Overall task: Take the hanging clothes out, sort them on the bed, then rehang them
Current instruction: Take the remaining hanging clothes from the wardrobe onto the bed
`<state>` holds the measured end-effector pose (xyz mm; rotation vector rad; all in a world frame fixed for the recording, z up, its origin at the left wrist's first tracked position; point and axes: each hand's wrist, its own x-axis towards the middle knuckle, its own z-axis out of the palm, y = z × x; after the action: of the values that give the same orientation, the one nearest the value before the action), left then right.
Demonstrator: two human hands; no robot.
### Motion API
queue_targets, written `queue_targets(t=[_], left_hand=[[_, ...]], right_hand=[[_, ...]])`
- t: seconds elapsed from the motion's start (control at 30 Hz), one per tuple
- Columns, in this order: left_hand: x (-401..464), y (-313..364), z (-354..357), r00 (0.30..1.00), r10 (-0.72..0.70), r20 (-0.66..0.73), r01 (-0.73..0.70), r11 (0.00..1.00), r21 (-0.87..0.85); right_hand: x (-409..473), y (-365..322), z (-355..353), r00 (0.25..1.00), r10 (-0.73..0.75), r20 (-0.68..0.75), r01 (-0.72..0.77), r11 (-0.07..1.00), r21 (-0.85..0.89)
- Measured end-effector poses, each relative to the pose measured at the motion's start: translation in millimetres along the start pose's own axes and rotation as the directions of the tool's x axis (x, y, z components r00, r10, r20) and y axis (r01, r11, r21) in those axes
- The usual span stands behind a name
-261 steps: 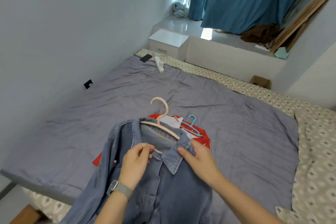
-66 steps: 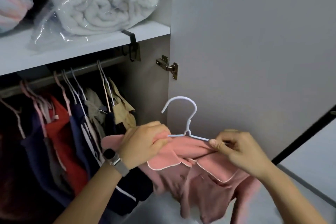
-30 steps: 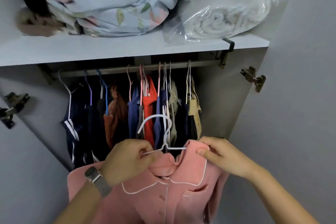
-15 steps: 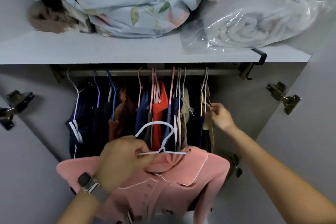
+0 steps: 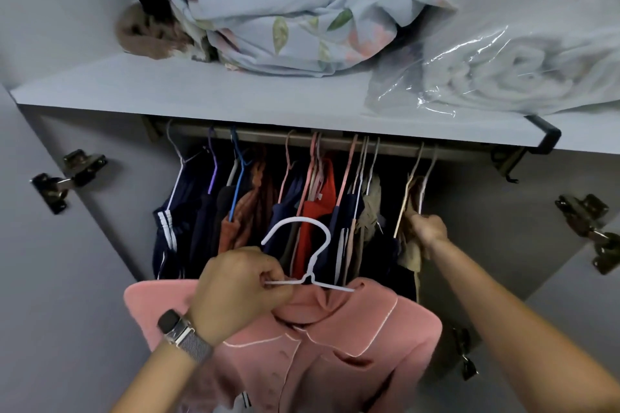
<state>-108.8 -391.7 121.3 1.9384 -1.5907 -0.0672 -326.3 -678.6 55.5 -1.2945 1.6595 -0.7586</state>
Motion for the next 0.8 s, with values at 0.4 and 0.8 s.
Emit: queue_targets(t=[0.4,0.8], left_hand=[[-1,11,22,0.996,0.087,-0.033,-0.086,0.996,0.035],[10,15,52,0.950,0.309,0.041,-0.300,0.943,-0.140]], right_hand=[[-3,8,-63,0.970,-0.093,-0.225,0.104,0.994,0.035],[-90,94,-61,0.996,-0.079,-0.033,0.077,0.995,-0.064]])
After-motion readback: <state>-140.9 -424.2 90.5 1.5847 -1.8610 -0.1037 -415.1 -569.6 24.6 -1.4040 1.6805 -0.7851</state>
